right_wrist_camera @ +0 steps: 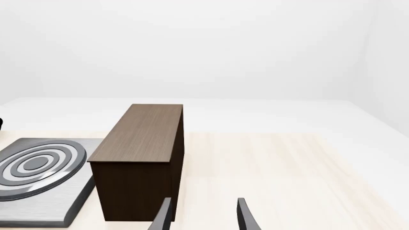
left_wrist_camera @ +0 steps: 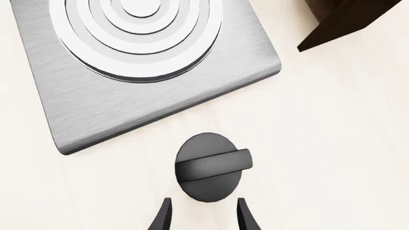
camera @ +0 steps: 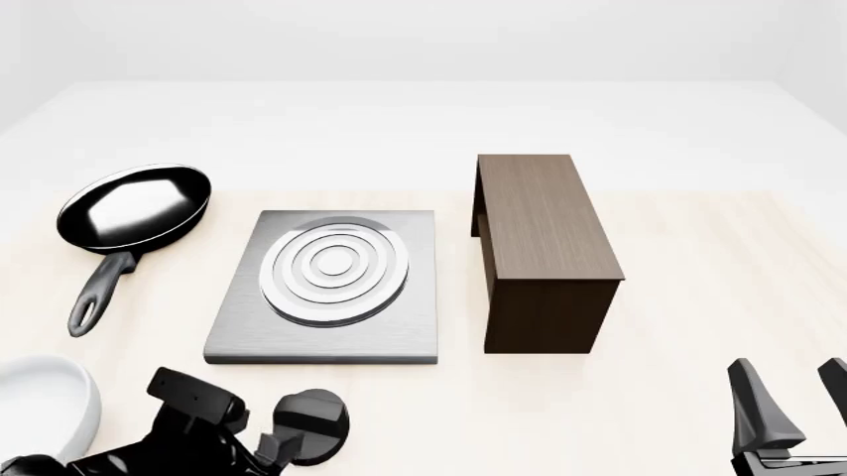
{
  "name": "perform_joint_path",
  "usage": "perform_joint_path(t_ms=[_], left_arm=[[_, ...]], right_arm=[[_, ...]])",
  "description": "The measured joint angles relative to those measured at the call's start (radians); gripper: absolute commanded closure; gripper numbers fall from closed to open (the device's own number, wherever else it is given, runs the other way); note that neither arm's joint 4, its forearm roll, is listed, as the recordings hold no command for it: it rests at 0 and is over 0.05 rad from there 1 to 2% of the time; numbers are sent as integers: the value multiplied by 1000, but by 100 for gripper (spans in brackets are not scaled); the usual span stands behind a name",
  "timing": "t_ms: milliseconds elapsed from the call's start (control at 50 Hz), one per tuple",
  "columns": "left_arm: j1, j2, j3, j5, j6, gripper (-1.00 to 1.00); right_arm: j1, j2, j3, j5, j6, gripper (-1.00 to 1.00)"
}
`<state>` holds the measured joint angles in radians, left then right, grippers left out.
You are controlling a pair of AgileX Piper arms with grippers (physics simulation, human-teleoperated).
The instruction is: Turn on the stove.
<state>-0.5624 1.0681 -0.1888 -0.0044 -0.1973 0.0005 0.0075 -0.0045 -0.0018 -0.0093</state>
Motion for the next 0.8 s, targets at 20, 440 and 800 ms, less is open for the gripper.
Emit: perform_joint_path(t_ms=[20,440,800], left_arm=[[6,-18,-4,15,5,-100],[201,-246,-166,233,55,-100],[370,-251,-342,277,103,-100]], right_arm=[[0,0,0,0,0,-100],[0,0,0,0,0,-100],[0,0,0,0,0,-100]])
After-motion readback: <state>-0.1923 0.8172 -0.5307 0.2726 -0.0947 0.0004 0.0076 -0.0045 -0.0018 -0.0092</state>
